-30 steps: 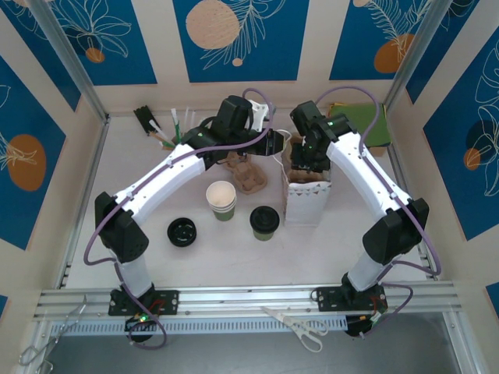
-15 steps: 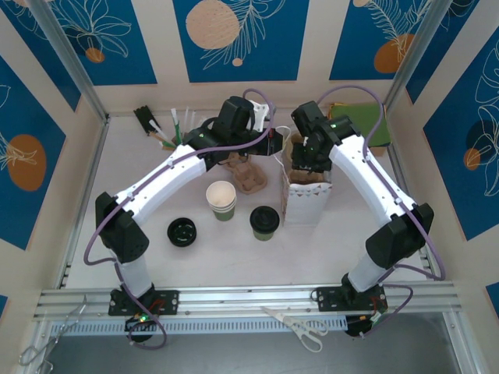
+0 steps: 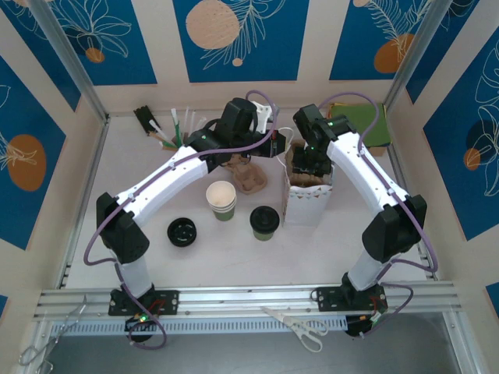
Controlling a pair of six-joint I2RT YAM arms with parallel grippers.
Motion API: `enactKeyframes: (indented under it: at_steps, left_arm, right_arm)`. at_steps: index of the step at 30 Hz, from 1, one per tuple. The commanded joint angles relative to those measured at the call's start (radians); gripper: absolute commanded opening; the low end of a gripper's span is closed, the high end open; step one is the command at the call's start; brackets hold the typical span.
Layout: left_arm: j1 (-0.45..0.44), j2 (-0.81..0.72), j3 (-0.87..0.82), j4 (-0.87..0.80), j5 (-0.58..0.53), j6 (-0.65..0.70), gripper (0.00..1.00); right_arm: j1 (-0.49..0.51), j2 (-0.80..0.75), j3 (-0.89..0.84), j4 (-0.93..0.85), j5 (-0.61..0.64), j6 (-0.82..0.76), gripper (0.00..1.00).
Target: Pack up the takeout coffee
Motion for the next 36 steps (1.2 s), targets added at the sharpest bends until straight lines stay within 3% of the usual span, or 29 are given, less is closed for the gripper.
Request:
enactKeyframes:
  at_steps: [1,16,18,24,36]
  left_arm:
    - [-0.015,-0.028,-0.007,0.028,-0.010,-0.013,0.05]
    - [-0.018,-0.028,-0.015,0.036,-0.010,-0.013,0.06]
    - [-0.017,-0.028,-0.015,0.035,-0.009,-0.014,0.08]
    - [-0.018,-0.025,-0.015,0.035,-0.006,-0.015,0.09]
    - [-0.018,-0.030,-0.024,0.027,-0.012,-0.010,0.09]
  right_arm:
    - [-0.013,0.027,0.005,-0.046,-0.033,-0.013,0.36]
    - [-0.024,0.048,-0.005,-0.040,-0.056,-0.020,0.36]
    - [-0.024,0.047,-0.001,-0.042,-0.058,-0.018,0.46]
    - [-0.024,0.038,0.006,-0.042,-0.059,-0.013,0.52]
    - [-0.018,0.011,0.047,-0.057,-0.055,-0.012,0.56]
